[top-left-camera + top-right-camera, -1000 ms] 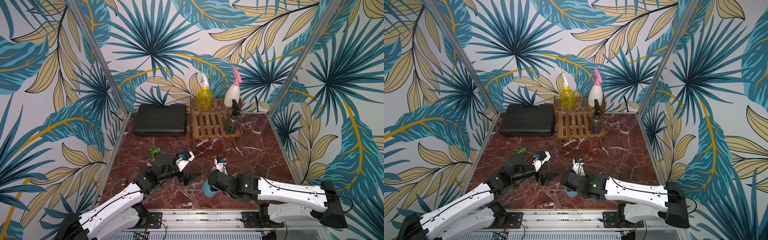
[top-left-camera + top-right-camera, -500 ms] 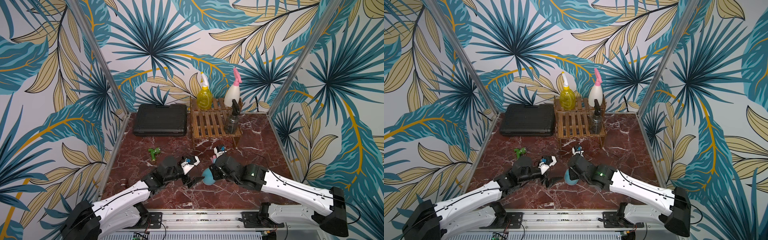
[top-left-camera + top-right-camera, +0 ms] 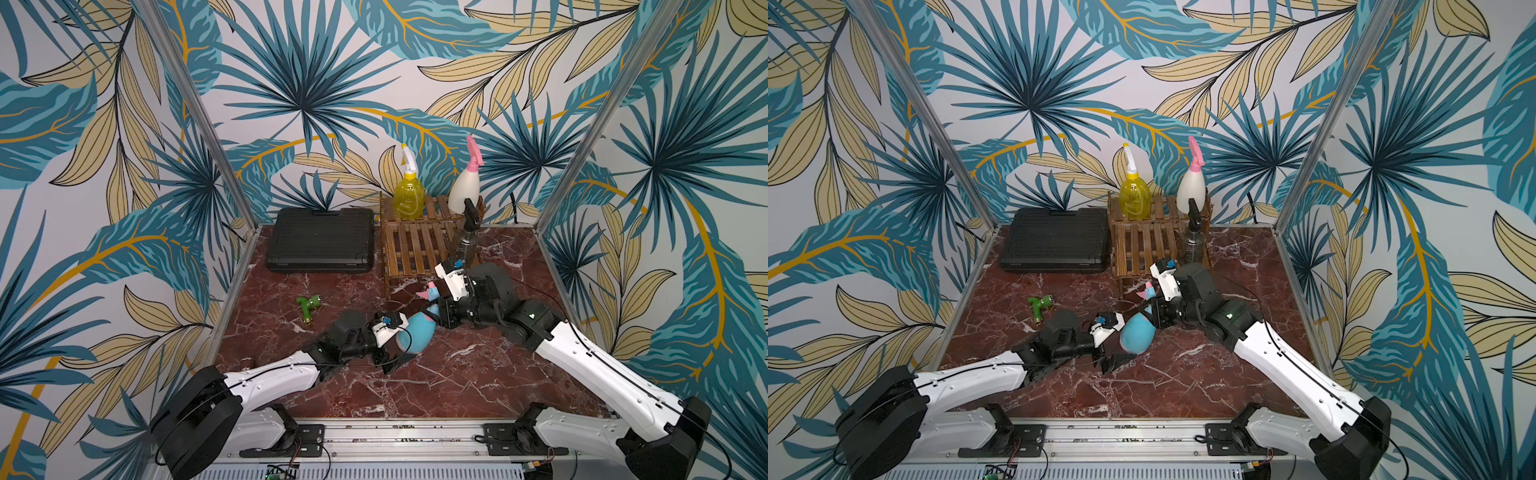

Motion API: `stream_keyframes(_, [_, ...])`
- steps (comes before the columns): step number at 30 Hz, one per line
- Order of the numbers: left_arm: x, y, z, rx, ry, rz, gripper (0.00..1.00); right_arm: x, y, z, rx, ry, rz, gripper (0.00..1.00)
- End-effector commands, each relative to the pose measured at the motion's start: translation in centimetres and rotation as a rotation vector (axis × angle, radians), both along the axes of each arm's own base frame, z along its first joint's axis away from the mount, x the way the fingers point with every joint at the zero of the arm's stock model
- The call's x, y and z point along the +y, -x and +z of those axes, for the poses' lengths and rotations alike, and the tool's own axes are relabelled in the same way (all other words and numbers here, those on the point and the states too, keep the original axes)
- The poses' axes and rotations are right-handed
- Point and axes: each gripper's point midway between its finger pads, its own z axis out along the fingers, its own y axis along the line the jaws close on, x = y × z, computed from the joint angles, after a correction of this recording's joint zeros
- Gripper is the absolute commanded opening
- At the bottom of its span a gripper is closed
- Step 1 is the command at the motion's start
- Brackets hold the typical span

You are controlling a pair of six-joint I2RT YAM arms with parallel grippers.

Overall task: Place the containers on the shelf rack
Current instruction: 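Pick up a container from the center of the board.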

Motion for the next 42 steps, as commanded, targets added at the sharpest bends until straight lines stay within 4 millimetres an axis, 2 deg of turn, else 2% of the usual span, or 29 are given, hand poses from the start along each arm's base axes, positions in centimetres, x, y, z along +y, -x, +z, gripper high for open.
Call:
stream_keyframes(1, [-1.0,-0.8,1.9,-0.075,0.038,-0.016,1.00,0.6,1.1,1.4,0.029,-0.063,0.116,0.16])
stream_keyframes(5, [-1.5,-1.6,2.1,-0.095,0.048,-0.002,1.00,0.8,1.6,1.4,0.069,-0.072,0.159,0.16])
stream_keyframes(11, [-2.1,-1.4,3.1,-0.100,0.109,-0.029,0.99,0.9,1.0,1.0,0.076,-0.049,0.161,0.16])
stream_keyframes(15, [-2.4,-1.3,3.6,-0.081,0.134,-0.039,0.86,0.7,0.4,0.9,0.066,-0.042,0.154,0.16])
stream_keyframes(18, [-2.6,-0.9,3.2,-0.044,0.135,-0.057,0.77,0.6,0.5,1.0,0.070,-0.053,0.166,0.19])
stream_keyframes(19, [-2.7,-0.9,3.2,-0.030,0.138,-0.060,0.75,0.6,0.5,1.1,0.075,-0.063,0.168,0.22])
stream_keyframes(21, [-2.7,-0.7,3.2,-0.003,0.149,-0.061,0.73,0.5,0.8,1.5,0.066,-0.085,0.164,0.38])
stream_keyframes(23, [-2.6,-0.7,3.4,0.014,0.164,-0.050,0.73,0.1,0.6,2.2,0.032,-0.102,0.136,0.66])
stream_keyframes(25, [-2.3,-0.9,3.4,0.023,0.167,-0.020,0.73,-0.6,0.4,3.5,-0.027,-0.130,0.091,0.86])
stream_keyframes(28, [-2.0,-1.7,2.9,0.056,0.164,0.039,0.74,-1.3,0.8,5.4,-0.119,-0.191,0.077,0.99])
stream_keyframes(30, [-2.0,-2.4,3.2,0.086,0.188,0.088,0.75,-2.0,0.6,6.3,-0.196,-0.228,0.042,0.99])
stream_keyframes(33, [-2.1,-3.4,4.7,0.103,0.278,0.140,0.75,-3.1,0.1,7.0,-0.272,-0.260,-0.031,0.99])
stream_keyframes(37, [-2.5,-4.5,6.5,0.123,0.371,0.186,0.75,-5.5,-1.4,8.6,-0.370,-0.312,-0.206,0.99])
stream_keyframes(42, [-3.0,-5.6,7.4,0.128,0.347,0.267,0.75,-7.7,-2.1,10.6,-0.451,-0.364,-0.330,0.99])
